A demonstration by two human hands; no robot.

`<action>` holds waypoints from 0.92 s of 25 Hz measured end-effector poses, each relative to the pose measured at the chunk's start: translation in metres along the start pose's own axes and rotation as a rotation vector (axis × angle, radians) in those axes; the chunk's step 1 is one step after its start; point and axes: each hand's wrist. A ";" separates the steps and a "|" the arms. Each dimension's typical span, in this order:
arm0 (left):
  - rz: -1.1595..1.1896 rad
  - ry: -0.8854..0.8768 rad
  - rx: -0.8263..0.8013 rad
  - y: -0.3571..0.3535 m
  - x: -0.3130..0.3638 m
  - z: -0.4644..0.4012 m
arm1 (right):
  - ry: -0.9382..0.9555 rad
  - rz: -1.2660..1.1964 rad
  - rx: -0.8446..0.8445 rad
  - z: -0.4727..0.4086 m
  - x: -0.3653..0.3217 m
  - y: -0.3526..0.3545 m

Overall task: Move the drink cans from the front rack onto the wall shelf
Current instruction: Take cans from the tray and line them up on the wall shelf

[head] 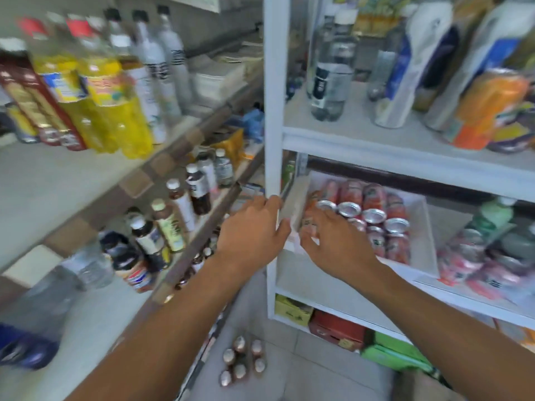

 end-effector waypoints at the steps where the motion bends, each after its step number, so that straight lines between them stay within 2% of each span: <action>1: 0.005 -0.016 -0.023 -0.011 0.010 -0.009 | -0.041 -0.003 -0.008 0.000 0.018 -0.003; 9: 0.063 -0.100 -0.120 -0.088 0.066 -0.062 | -0.311 -0.077 0.002 -0.013 0.130 -0.040; 15: 0.106 -0.152 -0.098 -0.138 0.082 -0.087 | -0.557 -0.040 0.035 -0.028 0.219 -0.066; 20: 0.106 -0.132 -0.095 -0.167 0.093 -0.098 | -0.667 -0.085 -0.016 -0.044 0.263 -0.080; 23: 0.120 -0.130 -0.121 -0.174 0.097 -0.102 | -0.664 -0.138 0.051 -0.050 0.268 -0.087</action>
Point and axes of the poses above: each hand's wrist, its own z-axis away from the middle knuckle, its own y-axis out of the back of the hand, x = y × z, and after that the axes turned 6 degrees about y, right-handed
